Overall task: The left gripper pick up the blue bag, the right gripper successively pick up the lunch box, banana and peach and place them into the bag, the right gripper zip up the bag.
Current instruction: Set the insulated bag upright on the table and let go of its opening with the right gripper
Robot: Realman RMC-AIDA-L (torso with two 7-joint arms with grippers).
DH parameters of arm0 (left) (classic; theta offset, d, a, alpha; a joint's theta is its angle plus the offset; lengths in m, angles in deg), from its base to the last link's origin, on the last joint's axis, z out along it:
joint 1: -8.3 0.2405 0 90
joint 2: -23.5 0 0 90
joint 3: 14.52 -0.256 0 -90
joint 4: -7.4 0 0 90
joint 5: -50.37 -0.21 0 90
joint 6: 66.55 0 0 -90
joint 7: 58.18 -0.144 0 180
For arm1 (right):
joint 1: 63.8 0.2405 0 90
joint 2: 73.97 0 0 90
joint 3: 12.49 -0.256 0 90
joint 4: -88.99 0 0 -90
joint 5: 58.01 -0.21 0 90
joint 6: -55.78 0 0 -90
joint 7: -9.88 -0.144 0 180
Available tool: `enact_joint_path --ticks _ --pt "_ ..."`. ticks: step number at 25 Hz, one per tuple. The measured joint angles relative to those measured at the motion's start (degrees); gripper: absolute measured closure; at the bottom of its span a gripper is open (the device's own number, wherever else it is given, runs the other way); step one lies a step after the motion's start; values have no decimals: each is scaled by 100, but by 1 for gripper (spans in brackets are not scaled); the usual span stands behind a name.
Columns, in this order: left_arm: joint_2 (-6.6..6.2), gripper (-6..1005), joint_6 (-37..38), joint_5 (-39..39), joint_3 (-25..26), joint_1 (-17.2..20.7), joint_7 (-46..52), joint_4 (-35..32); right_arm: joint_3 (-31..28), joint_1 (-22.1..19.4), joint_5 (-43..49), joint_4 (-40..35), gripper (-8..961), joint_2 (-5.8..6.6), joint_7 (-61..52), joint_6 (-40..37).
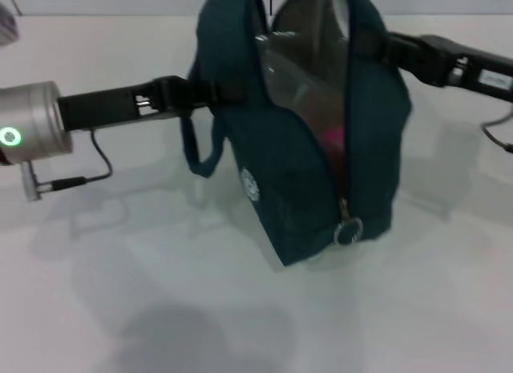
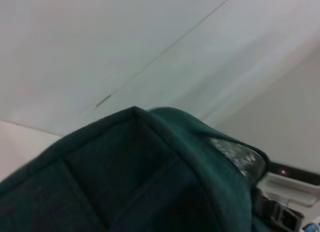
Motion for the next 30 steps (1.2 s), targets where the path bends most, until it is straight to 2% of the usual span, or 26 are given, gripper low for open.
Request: enact_joint_path --ticks 7,9,13,23,30 --pt "270 961 -300 -206 -5 -33 -22 75 -1 -657 -1 16 891 27 204 -155" --pt "303 961 -430 -279 -6 -27 -128 203 0 -770 4 55 894 29 308 -166" --pt "301 961 -509 -305 -5 -34 -340 494 -23 -911 9 164 899 46 510 -295" --pt "293 961 -485 -395 -26 49 -362 516 -44 -925 12 433 902 69 782 -411" --pt "295 961 -462 -406 -89 80 -368 521 -213 -887 -47 756 764 80 1170 -725"
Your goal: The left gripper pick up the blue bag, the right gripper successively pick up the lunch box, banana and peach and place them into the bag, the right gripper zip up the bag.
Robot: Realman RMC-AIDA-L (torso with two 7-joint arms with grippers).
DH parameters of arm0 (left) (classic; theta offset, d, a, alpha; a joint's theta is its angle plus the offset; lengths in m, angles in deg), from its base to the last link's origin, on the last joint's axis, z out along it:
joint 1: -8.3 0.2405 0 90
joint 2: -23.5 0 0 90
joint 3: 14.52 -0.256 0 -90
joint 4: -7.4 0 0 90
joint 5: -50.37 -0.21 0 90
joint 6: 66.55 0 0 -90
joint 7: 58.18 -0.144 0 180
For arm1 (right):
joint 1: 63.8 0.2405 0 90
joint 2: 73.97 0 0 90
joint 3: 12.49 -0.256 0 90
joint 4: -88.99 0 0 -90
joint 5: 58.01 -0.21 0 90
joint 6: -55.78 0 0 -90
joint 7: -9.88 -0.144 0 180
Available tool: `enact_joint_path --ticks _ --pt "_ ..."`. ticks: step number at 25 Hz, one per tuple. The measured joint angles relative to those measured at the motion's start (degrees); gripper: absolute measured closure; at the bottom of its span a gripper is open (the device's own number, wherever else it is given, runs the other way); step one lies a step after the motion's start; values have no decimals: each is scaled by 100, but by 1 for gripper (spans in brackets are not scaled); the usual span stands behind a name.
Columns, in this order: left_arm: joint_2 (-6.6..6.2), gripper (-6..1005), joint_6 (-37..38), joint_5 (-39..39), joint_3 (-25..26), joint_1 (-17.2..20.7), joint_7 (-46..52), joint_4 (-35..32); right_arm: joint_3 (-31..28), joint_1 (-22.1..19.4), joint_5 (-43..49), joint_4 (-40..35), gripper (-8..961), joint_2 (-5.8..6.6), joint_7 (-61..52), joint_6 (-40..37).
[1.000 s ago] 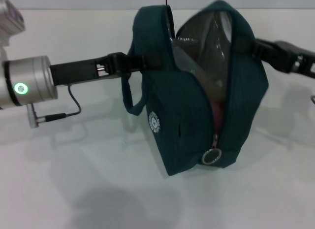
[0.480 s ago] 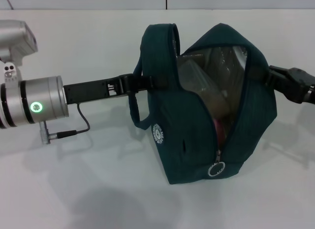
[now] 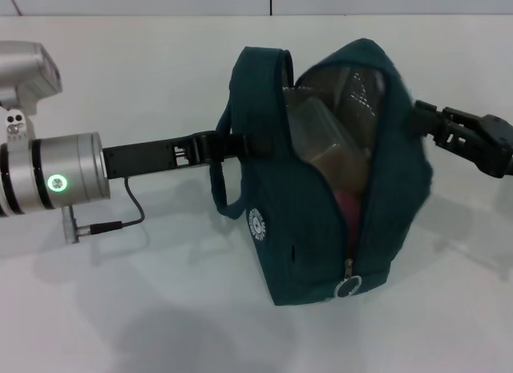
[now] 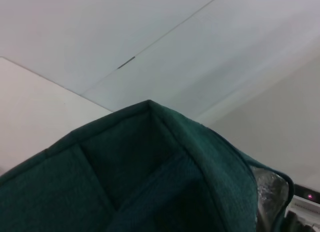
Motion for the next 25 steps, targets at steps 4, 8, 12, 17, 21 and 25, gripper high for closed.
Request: enact_joint_path --ticks 4,8,12,17,21,25 --pt "-5 961 5 0 -39 12 -17 0 -52 -41 -2 8 634 5 88 -18" --pt "-8 961 6 6 -42 19 -26 -7 -240 -91 8 61 474 17 270 -314" --pt "-1 961 6 17 -42 21 -31 -11 -325 -136 110 235 379 22 787 -847" --pt "2 961 -40 22 -40 29 -41 -4 -298 -207 661 683 261 17 2379 -1498" --pt "4 961 -43 16 -40 22 -45 -1 -298 -267 874 1357 194 17 3517 -1821" --pt "4 961 -46 13 -40 19 -46 0 -255 -437 1020 1590 161 4 4118 -1889"
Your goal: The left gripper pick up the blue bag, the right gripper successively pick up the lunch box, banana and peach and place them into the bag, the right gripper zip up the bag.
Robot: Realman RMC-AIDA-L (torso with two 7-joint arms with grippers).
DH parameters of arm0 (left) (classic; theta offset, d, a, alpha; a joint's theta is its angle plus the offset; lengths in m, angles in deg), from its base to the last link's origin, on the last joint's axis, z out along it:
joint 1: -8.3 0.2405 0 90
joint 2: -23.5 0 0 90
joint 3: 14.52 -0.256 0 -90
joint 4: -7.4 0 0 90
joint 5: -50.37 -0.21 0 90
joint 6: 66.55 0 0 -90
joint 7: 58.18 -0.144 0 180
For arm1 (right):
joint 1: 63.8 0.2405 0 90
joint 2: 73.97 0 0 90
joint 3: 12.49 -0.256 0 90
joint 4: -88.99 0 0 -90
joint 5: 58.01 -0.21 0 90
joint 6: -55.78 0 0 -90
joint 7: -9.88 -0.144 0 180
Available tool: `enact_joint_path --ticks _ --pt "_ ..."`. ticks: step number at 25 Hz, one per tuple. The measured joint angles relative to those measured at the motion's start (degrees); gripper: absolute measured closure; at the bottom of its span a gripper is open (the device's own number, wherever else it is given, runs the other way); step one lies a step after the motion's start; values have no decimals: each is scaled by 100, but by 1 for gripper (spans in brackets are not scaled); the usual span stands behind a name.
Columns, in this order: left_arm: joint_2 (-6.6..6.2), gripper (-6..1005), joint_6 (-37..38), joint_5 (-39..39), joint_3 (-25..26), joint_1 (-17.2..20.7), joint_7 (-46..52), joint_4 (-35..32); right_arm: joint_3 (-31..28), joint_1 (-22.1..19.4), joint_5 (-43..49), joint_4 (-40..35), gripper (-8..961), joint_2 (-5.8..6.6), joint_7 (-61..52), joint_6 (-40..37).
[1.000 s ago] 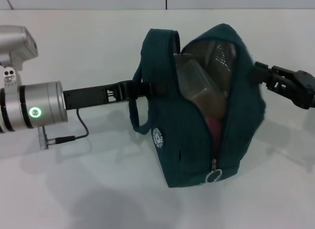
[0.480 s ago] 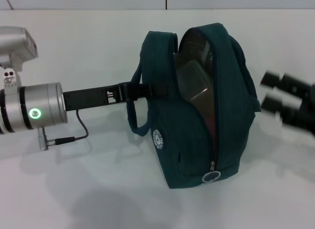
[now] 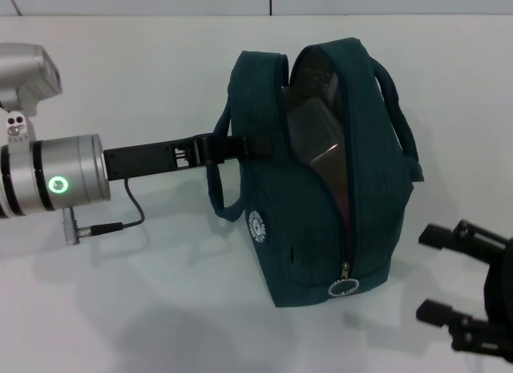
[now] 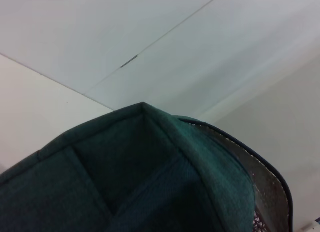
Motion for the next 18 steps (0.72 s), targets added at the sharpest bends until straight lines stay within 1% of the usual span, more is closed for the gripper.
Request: enact_joint_path --ticks 4,7,8,9,18 --pt "3 961 -2 -6 0 -2 -1 0 122 -43 195 253 164 -7 268 193" --pt "8 961 -2 -11 0 -3 -1 0 217 3 393 417 165 -17 365 621" --pt "8 961 -2 -11 0 -6 -1 0 217 3 393 417 165 -17 365 621" --pt "9 961 -2 -12 0 -7 -2 0 337 84 438 580 165 -28 521 919" --pt "9 961 -1 -14 0 -5 -15 -1 407 367 403 879 166 -67 808 1398"
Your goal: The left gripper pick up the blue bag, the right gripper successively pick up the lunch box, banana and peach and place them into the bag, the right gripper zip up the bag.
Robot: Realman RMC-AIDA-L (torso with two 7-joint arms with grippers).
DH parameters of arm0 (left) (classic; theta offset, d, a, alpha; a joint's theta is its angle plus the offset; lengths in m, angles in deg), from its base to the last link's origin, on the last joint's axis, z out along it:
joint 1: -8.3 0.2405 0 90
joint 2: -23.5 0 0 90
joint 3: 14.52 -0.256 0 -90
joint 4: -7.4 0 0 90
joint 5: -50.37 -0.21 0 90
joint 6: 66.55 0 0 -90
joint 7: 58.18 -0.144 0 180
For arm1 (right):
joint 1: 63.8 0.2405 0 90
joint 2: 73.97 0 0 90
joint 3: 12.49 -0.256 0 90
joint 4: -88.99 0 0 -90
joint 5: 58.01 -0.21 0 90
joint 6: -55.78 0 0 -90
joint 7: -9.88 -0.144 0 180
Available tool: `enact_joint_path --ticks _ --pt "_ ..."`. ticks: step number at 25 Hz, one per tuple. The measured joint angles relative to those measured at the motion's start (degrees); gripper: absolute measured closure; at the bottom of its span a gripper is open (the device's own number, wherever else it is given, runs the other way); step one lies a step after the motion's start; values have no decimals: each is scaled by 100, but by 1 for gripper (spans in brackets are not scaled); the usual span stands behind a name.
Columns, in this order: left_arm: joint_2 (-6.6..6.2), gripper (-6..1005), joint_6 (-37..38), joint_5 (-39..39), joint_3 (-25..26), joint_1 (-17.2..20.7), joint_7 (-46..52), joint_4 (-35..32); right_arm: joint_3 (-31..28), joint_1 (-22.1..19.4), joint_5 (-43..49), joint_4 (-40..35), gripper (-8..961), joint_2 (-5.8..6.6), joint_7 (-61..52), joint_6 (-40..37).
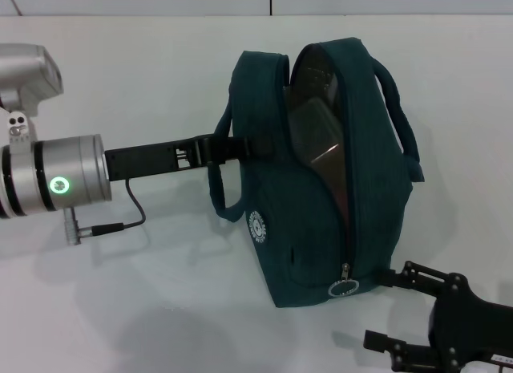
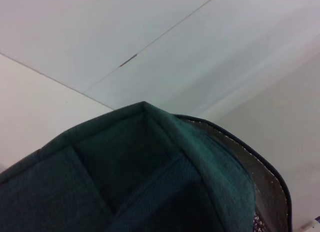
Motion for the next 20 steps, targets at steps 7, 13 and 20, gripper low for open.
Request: enact_joint_path --ticks 7,13,20 --pt "8 961 5 0 0 -31 -22 0 115 197 11 25 167 -35 54 206" --pt "9 961 9 6 0 -28 -22 0 294 356 4 36 167 -57 27 238" --pt "17 961 21 23 0 -2 -22 0 484 508 -57 182 168 -59 -7 252"
